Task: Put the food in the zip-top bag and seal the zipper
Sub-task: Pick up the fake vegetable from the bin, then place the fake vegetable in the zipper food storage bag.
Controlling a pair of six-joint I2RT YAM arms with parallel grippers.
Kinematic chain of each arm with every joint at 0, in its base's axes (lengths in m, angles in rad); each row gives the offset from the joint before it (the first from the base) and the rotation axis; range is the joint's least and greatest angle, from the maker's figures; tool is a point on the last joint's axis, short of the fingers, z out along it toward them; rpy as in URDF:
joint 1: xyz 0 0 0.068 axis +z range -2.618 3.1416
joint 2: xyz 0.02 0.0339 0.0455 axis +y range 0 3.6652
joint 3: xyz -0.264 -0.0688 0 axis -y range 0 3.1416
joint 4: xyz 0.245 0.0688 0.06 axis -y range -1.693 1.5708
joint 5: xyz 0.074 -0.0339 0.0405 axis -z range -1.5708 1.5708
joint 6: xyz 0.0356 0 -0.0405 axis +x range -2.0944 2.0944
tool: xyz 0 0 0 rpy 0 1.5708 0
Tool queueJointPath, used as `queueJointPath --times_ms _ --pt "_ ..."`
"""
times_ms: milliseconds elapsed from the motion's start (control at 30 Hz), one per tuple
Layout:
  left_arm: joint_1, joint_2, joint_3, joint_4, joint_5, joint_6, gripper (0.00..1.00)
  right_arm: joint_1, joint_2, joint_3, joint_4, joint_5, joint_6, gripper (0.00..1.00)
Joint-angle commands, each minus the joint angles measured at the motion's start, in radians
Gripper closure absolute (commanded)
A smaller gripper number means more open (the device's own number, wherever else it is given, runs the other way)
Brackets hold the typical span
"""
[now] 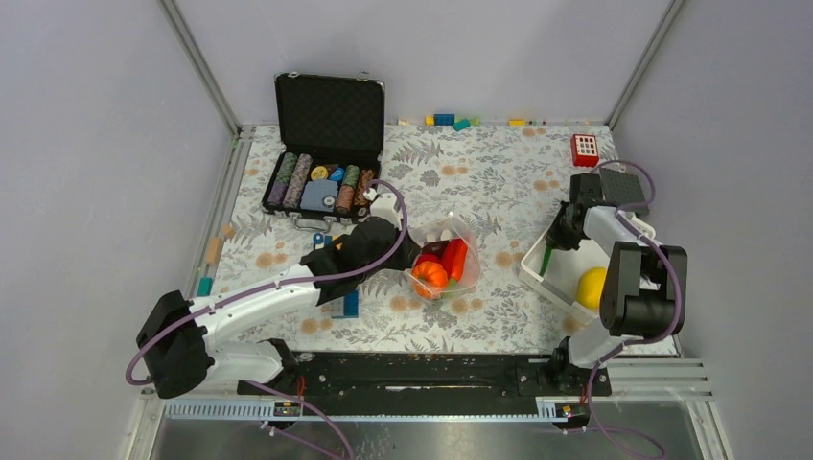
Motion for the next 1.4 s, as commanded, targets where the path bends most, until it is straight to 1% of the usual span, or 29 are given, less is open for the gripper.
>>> queueJointPath --times_ms 0,100,200,300,367,533,633,767,833,900,1067,1233,1367 --pt "0.001 0.007 0.060 0.022 -0.017 -0.005 1.00 0.016 -0.110 0.006 -0.044 0.196 -0.034 1.00" --pt "-0.001 0.013 0.067 0.016 -0.016 -0.007 1.00 0.015 -0.217 -0.031 -0.055 0.295 -0.043 1.00" --pt "-0.002 0.013 0.069 0.016 -0.011 -0.012 1.00 0.015 -0.308 -0.047 -0.075 0.356 -0.058 1.00" --pt "-0.002 0.009 0.069 0.025 -0.011 -0.019 1.00 0.015 -0.421 -0.053 -0.085 0.392 -0.080 1.00" --pt "-0.003 0.009 0.067 0.034 -0.011 -0.019 1.00 0.014 -0.503 -0.058 -0.079 0.378 -0.079 1.00" --pt "-0.004 0.011 0.061 0.036 -0.020 -0.025 1.00 0.015 -0.725 -0.116 0.029 0.146 -0.098 1.00" --pt "-0.004 0.011 0.066 0.037 -0.028 -0.028 1.00 0.016 -0.817 -0.130 0.085 -0.064 -0.086 1.00" --pt "-0.003 0.012 0.075 0.042 -0.039 -0.032 1.00 0.045 -0.884 -0.132 0.167 -0.340 -0.041 1.00" --pt "-0.004 0.012 0.083 0.036 -0.043 -0.033 1.00 0.110 -0.904 -0.124 0.211 -0.407 -0.036 1.00" --pt "-0.004 0.012 0.086 0.028 -0.050 -0.036 1.00 0.231 -0.913 -0.107 0.240 -0.421 -0.051 1.00" --pt "-0.004 0.013 0.098 0.001 -0.064 -0.057 1.00 0.478 -0.899 -0.091 0.341 -0.391 -0.115 1.00" --pt "-0.004 0.017 0.101 -0.022 -0.062 -0.073 1.00 0.667 -0.818 -0.080 0.419 -0.358 -0.198 1.00" --pt "-0.004 0.014 0.101 -0.020 -0.054 -0.093 1.00 0.802 -0.754 -0.112 0.519 -0.275 -0.269 1.00"
